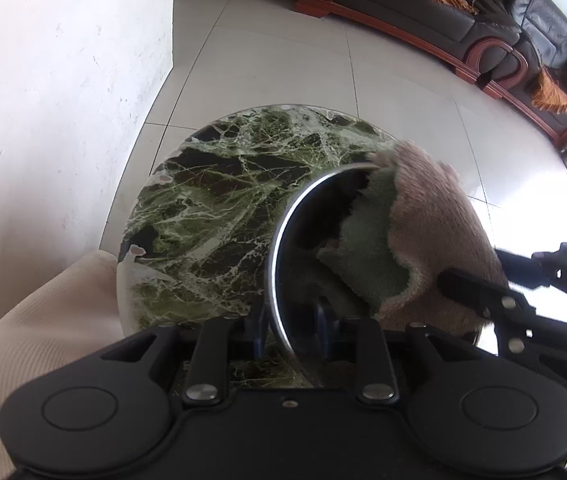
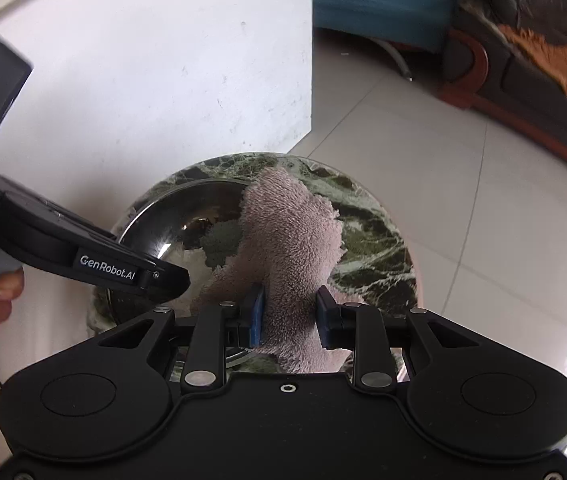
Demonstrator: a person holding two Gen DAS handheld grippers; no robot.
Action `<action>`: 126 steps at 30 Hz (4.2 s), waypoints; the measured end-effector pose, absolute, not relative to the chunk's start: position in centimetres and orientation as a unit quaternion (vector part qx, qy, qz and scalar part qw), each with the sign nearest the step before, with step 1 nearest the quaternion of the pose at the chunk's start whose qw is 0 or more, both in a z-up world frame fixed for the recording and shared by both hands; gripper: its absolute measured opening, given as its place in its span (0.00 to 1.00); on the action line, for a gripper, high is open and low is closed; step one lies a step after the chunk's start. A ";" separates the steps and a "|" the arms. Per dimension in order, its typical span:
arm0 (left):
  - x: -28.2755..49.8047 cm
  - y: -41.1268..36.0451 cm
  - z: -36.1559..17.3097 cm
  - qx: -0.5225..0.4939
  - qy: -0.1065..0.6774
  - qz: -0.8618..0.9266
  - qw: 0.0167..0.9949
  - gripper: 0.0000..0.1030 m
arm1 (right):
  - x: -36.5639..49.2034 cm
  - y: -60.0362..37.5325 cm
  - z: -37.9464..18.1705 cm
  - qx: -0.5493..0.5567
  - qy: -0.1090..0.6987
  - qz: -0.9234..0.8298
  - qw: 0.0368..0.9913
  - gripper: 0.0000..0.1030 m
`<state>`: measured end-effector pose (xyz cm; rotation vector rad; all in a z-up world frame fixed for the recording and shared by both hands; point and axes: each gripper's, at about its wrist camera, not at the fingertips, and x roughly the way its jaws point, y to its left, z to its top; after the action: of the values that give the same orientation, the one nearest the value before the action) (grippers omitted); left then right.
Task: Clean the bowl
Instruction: 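Wipe the towel along the inner wall near the rim, right gripper, then hold the bowl rim with the left gripper while the right gripper rubs the towel inside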
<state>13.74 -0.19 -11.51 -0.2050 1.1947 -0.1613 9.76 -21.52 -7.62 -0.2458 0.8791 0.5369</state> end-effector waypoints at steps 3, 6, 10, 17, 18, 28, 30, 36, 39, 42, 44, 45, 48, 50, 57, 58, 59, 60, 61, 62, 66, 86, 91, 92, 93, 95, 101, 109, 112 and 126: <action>13.8 -0.2 -11.5 -0.095 0.561 -0.078 0.818 0.23 | 11.3 -20.9 -7.5 -0.113 0.412 0.257 0.867 0.25; 13.8 -0.2 -11.5 -0.097 0.562 -0.079 0.817 0.23 | 13.4 -19.9 -7.4 -0.111 0.405 0.265 0.868 0.25; 13.8 -0.1 -11.5 -0.099 0.562 -0.080 0.817 0.23 | 13.7 -19.8 -8.0 -0.111 0.410 0.268 0.865 0.25; 14.0 -0.1 -11.6 -0.103 0.563 -0.083 0.816 0.23 | 10.7 -21.9 -9.1 -0.090 0.443 0.255 0.855 0.25; 14.0 -0.1 -11.6 -0.101 0.562 -0.083 0.816 0.23 | 10.4 -21.7 -9.0 -0.098 0.442 0.254 0.855 0.25; 14.0 -0.1 -11.7 -0.101 0.562 -0.083 0.817 0.25 | 13.3 -19.5 -7.4 -0.118 0.407 0.258 0.868 0.25; 14.0 0.0 -11.7 -0.102 0.562 -0.083 0.816 0.25 | 13.5 -19.7 -7.6 -0.115 0.409 0.256 0.868 0.25; 14.1 0.1 -11.8 -0.105 0.563 -0.080 0.816 0.27 | 11.2 -21.3 -8.7 -0.102 0.432 0.249 0.861 0.25; 14.1 0.0 -11.8 -0.101 0.562 -0.080 0.817 0.26 | 10.0 -21.0 -8.4 -0.115 0.433 0.248 0.859 0.25; 14.1 0.0 -11.8 -0.100 0.562 -0.080 0.817 0.27 | 10.4 -20.5 -7.9 -0.121 0.423 0.251 0.862 0.25; 14.1 0.0 -11.8 -0.100 0.562 -0.080 0.817 0.27 | 11.3 -20.1 -7.5 -0.123 0.414 0.252 0.866 0.25; 14.1 0.0 -11.8 -0.099 0.562 -0.080 0.817 0.27 | 11.9 -19.9 -7.3 -0.122 0.409 0.254 0.868 0.25; 14.1 0.1 -11.8 -0.098 0.562 -0.079 0.817 0.27 | 13.2 -19.5 -7.2 -0.116 0.404 0.255 0.871 0.25; 14.1 0.2 -11.9 -0.100 0.563 -0.079 0.817 0.27 | 13.5 -19.7 -7.5 -0.113 0.406 0.254 0.871 0.25; 14.2 0.2 -11.8 -0.102 0.563 -0.078 0.817 0.28 | 10.6 -21.0 -8.5 -0.111 0.430 0.252 0.860 0.25; 14.1 0.2 -11.7 -0.100 0.562 -0.078 0.817 0.28 | 10.2 -21.0 -8.4 -0.116 0.431 0.252 0.859 0.25; 14.1 0.1 -11.7 -0.099 0.562 -0.078 0.818 0.28 | 9.8 -20.8 -8.3 -0.123 0.429 0.251 0.859 0.25; 14.1 0.1 -11.7 -0.097 0.561 -0.078 0.818 0.28 | 9.6 -20.7 -8.1 -0.128 0.426 0.252 0.859 0.25; 14.1 0.1 -11.7 -0.096 0.561 -0.078 0.819 0.28 | 9.7 -20.5 -7.9 -0.130 0.424 0.253 0.860 0.25; 14.1 0.1 -11.7 -0.096 0.561 -0.078 0.818 0.28 | 9.9 -20.3 -7.8 -0.130 0.421 0.254 0.861 0.25; 14.1 0.1 -11.7 -0.094 0.562 -0.079 0.818 0.28 | 11.9 -19.5 -7.3 -0.125 0.407 0.256 0.868 0.25; 14.3 0.0 -11.6 -0.090 0.563 -0.081 0.818 0.28 | 12.4 -19.7 -7.5 -0.124 0.413 0.258 0.865 0.25; 14.4 0.2 -11.6 -0.094 0.563 -0.081 0.817 0.28 | 13.6 -19.4 -7.8 -0.123 0.410 0.261 0.865 0.25; 14.4 0.2 -11.6 -0.094 0.563 -0.081 0.817 0.28 | 13.4 -19.6 -8.0 -0.122 0.413 0.260 0.864 0.25; 14.4 0.2 -11.6 -0.094 0.563 -0.082 0.817 0.28 | 13.1 -19.9 -8.3 -0.121 0.418 0.258 0.863 0.25; 14.4 0.2 -11.7 -0.095 0.563 -0.082 0.817 0.28 | 12.4 -20.3 -8.7 -0.120 0.425 0.256 0.860 0.25; 14.4 0.1 -11.7 -0.093 0.562 -0.081 0.818 0.28 | 10.7 -20.2 -8.3 -0.137 0.426 0.255 0.857 0.25; 14.6 0.3 -11.7 -0.096 0.564 -0.078 0.817 0.29 | 14.0 -18.8 -7.5 -0.140 0.401 0.267 0.865 0.25; 14.6 0.3 -11.8 -0.098 0.564 -0.078 0.817 0.30 | 13.7 -19.7 -8.3 -0.129 0.413 0.262 0.863 0.25; 13.3 -0.2 -11.0 -0.086 0.561 -0.082 0.819 0.27 | 12.7 -21.4 -8.3 -0.111 0.420 0.255 0.864 0.25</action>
<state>13.34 -0.24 -11.02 -0.1824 1.1959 -0.1743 12.69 -21.36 -8.31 -0.2317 0.8798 0.5355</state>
